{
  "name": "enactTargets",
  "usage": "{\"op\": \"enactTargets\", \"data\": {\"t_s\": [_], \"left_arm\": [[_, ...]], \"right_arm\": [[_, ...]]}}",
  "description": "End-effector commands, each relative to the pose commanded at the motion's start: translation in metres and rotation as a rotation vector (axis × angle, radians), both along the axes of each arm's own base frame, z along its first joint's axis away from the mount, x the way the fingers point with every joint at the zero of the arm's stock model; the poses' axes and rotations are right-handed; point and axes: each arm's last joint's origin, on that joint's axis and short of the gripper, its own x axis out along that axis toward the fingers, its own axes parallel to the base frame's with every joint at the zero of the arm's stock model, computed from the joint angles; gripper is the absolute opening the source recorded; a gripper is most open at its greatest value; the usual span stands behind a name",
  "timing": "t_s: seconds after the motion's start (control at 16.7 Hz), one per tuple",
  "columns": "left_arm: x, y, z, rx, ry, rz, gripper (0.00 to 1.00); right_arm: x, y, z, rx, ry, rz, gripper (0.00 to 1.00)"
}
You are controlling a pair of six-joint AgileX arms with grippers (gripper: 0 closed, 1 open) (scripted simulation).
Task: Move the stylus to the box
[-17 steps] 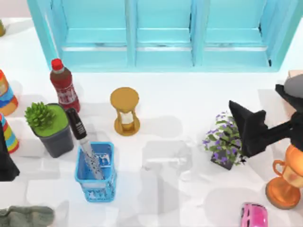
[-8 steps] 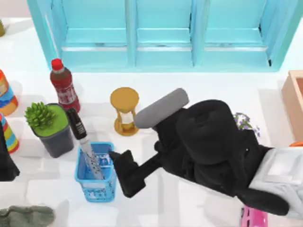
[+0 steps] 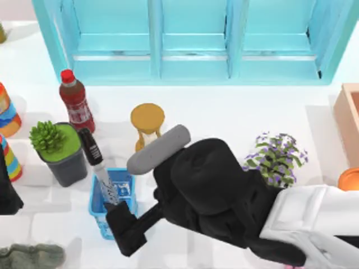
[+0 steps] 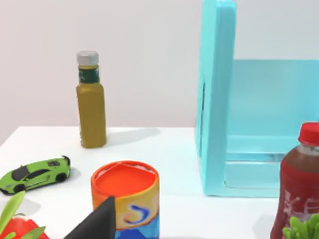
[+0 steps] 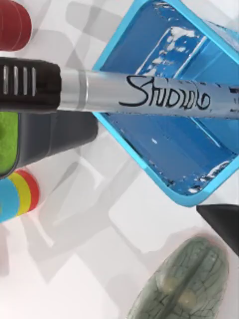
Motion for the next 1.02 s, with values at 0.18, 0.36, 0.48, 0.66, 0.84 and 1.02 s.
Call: {"op": "enactTargets", "data": {"t_s": [0.18,0.36,0.48,0.66,0.84,1.02], "left_arm": [[0.0,0.0,0.0,0.0,0.0,0.0,1.0],[0.0,0.0,0.0,0.0,0.0,0.0,1.0],[0.0,0.0,0.0,0.0,0.0,0.0,1.0],[0.0,0.0,0.0,0.0,0.0,0.0,1.0],[0.0,0.0,0.0,0.0,0.0,0.0,1.0],[0.0,0.0,0.0,0.0,0.0,0.0,1.0]], "right_arm": [[0.003,0.002,-0.001,0.001,0.0,-0.001,1.0],[0.015,0.022,-0.011,0.003,-0.002,0.0,1.0],[0.027,0.04,-0.025,0.0,0.0,0.0,1.0],[0.044,0.06,-0.047,-0.004,0.002,0.0,1.0],[0.05,0.068,-0.054,0.0,0.0,0.0,1.0],[0.05,0.068,-0.054,0.0,0.0,0.0,1.0]]}}
